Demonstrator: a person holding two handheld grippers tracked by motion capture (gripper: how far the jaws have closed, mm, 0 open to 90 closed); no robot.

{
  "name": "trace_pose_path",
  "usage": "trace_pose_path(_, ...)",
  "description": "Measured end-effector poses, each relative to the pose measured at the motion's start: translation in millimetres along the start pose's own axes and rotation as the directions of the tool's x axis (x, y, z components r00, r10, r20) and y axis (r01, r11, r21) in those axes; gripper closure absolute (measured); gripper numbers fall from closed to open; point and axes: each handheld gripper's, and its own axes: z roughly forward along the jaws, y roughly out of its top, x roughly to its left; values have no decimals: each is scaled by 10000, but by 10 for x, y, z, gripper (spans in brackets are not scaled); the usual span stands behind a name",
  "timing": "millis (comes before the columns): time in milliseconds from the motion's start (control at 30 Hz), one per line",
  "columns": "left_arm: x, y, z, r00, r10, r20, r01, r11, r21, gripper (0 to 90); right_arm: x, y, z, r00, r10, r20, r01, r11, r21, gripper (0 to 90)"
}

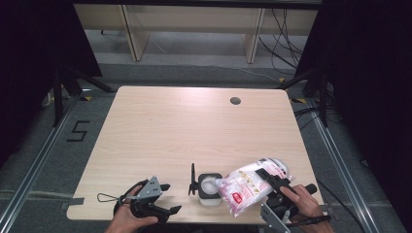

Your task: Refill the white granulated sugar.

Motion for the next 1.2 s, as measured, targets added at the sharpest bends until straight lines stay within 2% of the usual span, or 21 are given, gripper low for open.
trace_pose_path(100,2,0,-4,10000,75,-18,-75,10000,42,185,-9,7,4,9996,-278,24,278,9996,-42,607)
trace_pose_path(267,-2,0,0,10000,14,9,-14,10000,-4,185,13,-9,7,9991,413,-88,-414,9989,-201,611)
trace_pose_path(333,3,2,3,9999,121,43,-121,9999,15,185,3,-15,-3,9989,476,-26,-476,9984,-301,613)
trace_pose_path(367,4,3,4,9998,171,71,-171,9999,-20,185,23,-20,8,9970,760,-145,-766,9960,-459,614)
trace_pose_path(400,13,8,-2,9993,360,35,-360,9994,5,186,23,-25,10,9968,787,-154,-794,9954,-534,614)
trace_pose_path(433,3,0,-4,10000,77,-42,-76,9999,75,185,22,-26,-2,9968,787,-164,-794,9958,-451,615)
trace_pose_path(533,5,-1,2,10000,62,15,-62,10000,39,185,38,-35,2,9935,1095,-323,-1114,9916,-659,616)
trace_pose_path(567,2,-1,4,10000,62,46,-62,10000,9,185,65,-44,7,9880,1507,-332,-1527,9860,-677,616)
trace_pose_path(600,2,1,5,9999,137,53,-137,9999,-17,185,28,-44,0,9932,1138,-259,-1153,9910,-682,617)
trace_pose_path(633,13,5,2,9994,331,55,-331,9995,2,185,41,-45,4,9889,1433,-388,-1459,9863,-770,617)
trace_pose_path(667,5,-2,3,10000,83,38,-83,10000,26,185,33,-50,3,9884,1465,-393,-1493,9853,-829,618)
trace_pose_path(767,7,-2,-1,10000,85,-4,-85,9999,75,185,19,-88,15,9837,1766,-331,-1791,9782,-1054,619)
trace_pose_path(833,3,-1,-2,10000,75,-26,-75,9999,72,185,47,-113,22,9677,2480,-447,-2513,9626,-1009,621)
trace_pose_path(867,-1,-2,-2,10000,27,-6,-27,10000,33,185,50,-123,29,9661,2527,-535,-2570,9613,-990,622)
trace_pose_path(900,-1,-2,-1,10000,-1,12,1,10000,-1,185,20,-140,43,9747,2184,-478,-2225,9685,-1117,622)
trace_pose_path(933,5,-1,-2,10000,46,6,-46,10000,-8,185,57,-160,48,9534,2958,-595,-3007,9476,-1075,623)
trace_pose_path(967,9,-2,-6,10000,53,-55,-53,10000,50,185,44,-187,68,9516,3006,-639,-3065,9433,-1273,624)
trace_pose_path(1067,16,3,-9,9999,132,-41,-132,9999,60,185,72,-230,97,9065,4104,-994,-4210,8967,-1369,626)
trace_pose_path(1100,9,0,-6,10000,10,-32,-9,10000,50,185,66,-248,117,9013,4205,-1042,-4319,8905,-1427,627)
trace_pose_path(1133,8,-1,-7,10000,18,-36,-18,10000,54,185,70,-264,141,8824,4568,-1129,-4696,8701,-1496,628)
trace_pose_path(1200,9,-3,-8,10000,5,-43,-5,10000,53,185,64,-301,186,8623,4922,-1191,-5057,8494,-1509,629)
